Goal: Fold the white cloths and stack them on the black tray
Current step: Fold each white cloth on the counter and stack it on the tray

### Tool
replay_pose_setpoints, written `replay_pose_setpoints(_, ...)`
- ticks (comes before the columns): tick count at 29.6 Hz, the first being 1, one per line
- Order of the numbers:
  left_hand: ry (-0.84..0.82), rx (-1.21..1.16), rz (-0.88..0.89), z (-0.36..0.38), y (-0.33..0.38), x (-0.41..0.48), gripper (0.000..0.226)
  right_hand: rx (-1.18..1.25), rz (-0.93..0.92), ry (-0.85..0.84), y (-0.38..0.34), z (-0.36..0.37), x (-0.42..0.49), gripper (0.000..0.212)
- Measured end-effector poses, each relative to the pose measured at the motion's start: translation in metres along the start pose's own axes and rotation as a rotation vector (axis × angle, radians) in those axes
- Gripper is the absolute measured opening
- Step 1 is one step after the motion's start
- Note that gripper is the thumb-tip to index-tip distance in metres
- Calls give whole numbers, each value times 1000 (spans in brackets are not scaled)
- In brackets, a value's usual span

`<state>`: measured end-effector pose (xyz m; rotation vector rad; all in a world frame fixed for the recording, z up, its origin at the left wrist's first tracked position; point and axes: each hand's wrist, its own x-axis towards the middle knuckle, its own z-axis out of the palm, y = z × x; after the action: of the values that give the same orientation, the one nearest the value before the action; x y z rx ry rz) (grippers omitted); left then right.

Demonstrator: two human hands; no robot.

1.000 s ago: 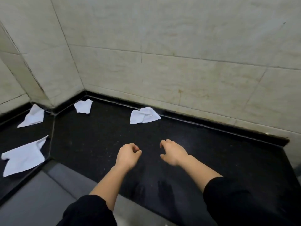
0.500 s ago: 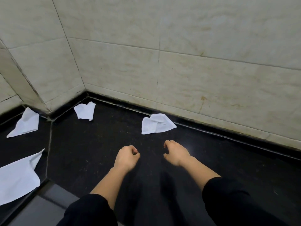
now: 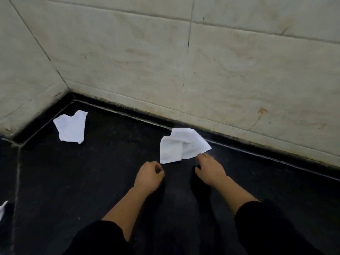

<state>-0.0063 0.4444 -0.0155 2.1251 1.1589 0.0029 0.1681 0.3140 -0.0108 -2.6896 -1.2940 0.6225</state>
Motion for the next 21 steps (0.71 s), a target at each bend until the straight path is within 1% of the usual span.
replay_pose_setpoints(4, 45, -71, -3, 9, 1, 27, 9, -79, 19, 31, 12, -4, 26, 27)
replay_pose_setpoints(6, 87, -114, -20, 14, 4, 36, 14, -169, 2, 42, 21, -7, 39, 32)
replay_pose_setpoints(8, 133, -180, -55, 19, 7, 42, 19, -272, -60, 43, 27, -8, 50, 32)
replay_pose_setpoints(10, 171, -297, -103, 24, 9, 46, 24, -378, -161, 37, 29, -9, 58, 32)
replay_pose_setpoints(13, 187, -457, -189, 30, 10, 54, 30, -552, -319, -8, 29, -9, 71, 32)
replay_pose_setpoints(14, 184, -473, -204, 31, 11, 55, 30, -599, -352, -23, 28, -9, 73, 32)
replay_pose_setpoints(16, 161, -450, -212, 34, 12, 59, 22, -672, -391, -59, 26, -10, 78, 32)
replay_pose_setpoints(18, 149, -426, -198, 34, 12, 60, 16, -692, -392, -68, 22, -12, 80, 31)
replay_pose_setpoints(20, 166, -451, -194, 32, 10, 59, 20, -634, -341, -36, 19, -12, 79, 27)
replay_pose_setpoints(21, 177, -481, -203, 30, 9, 58, 22, -569, -296, -6, 19, -12, 77, 25)
